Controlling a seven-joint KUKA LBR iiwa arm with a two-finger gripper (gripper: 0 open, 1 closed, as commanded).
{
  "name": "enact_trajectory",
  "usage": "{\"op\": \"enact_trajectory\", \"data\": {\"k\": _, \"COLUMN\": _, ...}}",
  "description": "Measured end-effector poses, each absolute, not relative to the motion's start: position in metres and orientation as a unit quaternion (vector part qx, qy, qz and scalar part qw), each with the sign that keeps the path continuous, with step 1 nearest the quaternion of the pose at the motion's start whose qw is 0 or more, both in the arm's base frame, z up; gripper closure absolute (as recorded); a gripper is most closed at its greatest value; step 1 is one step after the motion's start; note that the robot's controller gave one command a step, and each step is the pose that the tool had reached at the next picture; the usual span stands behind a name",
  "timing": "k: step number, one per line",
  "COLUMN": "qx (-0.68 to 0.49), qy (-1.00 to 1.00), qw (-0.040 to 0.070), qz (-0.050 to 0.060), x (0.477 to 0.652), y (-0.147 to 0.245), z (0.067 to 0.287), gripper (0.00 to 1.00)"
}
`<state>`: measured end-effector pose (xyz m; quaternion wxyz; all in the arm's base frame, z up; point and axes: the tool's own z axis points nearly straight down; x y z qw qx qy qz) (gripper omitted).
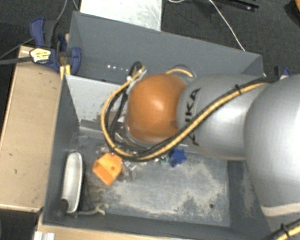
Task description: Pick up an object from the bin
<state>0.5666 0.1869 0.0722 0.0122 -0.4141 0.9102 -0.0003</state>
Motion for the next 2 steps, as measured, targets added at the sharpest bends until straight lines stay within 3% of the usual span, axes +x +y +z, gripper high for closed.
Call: {"op": "enact_trajectory", "data": {"k": 2, "qx": -0.421, "qy": 0.907, "qw": 0.015, "qz": 0.001, "x": 0.5603, "y": 0.1901, "z": 0.0721, "gripper": 1.0}}
